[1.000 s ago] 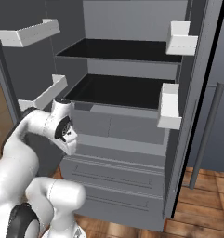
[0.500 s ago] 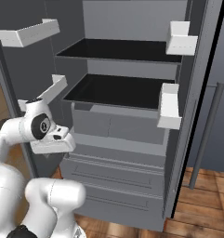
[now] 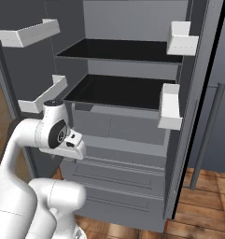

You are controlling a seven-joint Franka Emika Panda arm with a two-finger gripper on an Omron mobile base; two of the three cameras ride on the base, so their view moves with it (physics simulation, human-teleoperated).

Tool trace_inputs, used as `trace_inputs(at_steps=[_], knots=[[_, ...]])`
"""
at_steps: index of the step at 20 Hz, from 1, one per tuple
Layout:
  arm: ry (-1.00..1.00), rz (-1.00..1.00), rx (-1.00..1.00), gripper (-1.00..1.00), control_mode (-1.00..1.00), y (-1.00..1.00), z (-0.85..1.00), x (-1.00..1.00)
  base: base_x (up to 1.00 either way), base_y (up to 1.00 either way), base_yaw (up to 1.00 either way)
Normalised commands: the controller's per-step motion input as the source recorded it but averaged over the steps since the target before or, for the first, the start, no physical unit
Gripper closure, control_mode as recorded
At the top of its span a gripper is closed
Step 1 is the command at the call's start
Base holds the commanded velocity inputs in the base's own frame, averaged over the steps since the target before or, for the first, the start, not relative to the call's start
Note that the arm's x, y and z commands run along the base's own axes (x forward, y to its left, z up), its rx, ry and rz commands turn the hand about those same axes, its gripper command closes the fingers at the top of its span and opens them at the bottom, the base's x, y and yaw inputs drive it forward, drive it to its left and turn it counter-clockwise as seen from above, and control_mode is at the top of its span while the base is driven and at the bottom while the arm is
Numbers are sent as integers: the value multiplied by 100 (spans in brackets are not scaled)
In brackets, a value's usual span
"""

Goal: Place one of the steaks on the plate and the other in the bowl. Then place the bowl in the fridge.

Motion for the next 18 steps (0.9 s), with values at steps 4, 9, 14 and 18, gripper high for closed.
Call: trace_inputs(at_steps=[4,9,14,18], knots=[[0,0,0,-100,-100,-2,1,0,0,0,0],[0,0,0,-100,-100,0,0,0,0,0,0],[0,0,0,-100,100,0,0,0,0,14,-12],[0,0,0,-100,100,0,0,0,-7,56,-64]])
